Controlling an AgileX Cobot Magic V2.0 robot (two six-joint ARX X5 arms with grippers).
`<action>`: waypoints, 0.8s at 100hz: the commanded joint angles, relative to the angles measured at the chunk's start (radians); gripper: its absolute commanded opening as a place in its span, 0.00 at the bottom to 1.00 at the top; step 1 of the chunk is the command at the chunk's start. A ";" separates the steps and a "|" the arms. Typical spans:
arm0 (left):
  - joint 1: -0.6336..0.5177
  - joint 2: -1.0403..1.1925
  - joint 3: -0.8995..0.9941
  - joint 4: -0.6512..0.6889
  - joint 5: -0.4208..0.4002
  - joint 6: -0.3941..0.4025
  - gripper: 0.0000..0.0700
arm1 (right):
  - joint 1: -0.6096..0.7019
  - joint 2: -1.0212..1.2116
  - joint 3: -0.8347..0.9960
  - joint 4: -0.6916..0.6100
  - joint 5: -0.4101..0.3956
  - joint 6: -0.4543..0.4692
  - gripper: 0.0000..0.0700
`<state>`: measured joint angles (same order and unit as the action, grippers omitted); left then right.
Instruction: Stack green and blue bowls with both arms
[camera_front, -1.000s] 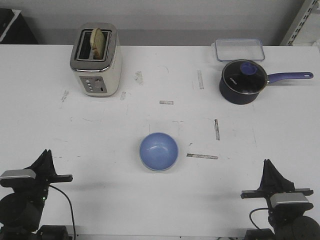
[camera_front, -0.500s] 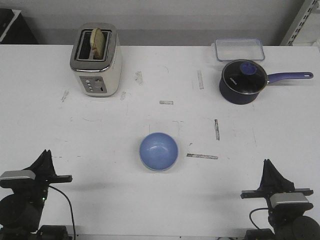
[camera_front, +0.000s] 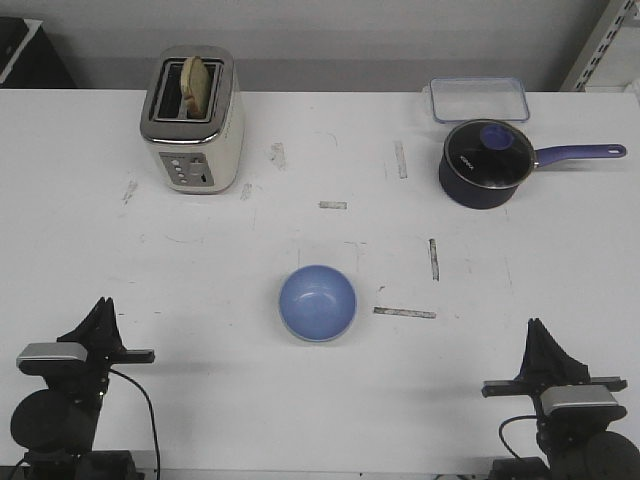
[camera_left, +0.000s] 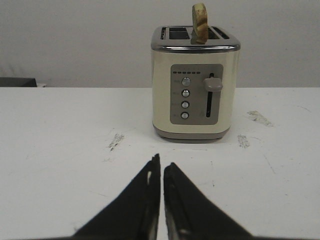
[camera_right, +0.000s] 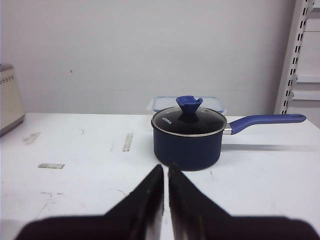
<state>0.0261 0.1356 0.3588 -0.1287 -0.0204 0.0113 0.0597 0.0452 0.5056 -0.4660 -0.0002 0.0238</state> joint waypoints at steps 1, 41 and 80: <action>0.002 -0.036 -0.079 0.078 0.002 0.031 0.00 | 0.002 -0.001 0.006 0.009 0.001 0.013 0.01; -0.039 -0.132 -0.346 0.159 -0.002 0.022 0.00 | 0.002 -0.001 0.006 0.008 0.001 0.013 0.01; -0.039 -0.132 -0.346 0.160 -0.002 0.023 0.00 | 0.002 -0.001 0.006 0.009 0.001 0.013 0.01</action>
<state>-0.0113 0.0051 0.0341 0.0162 -0.0216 0.0280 0.0597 0.0456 0.5056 -0.4664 0.0002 0.0242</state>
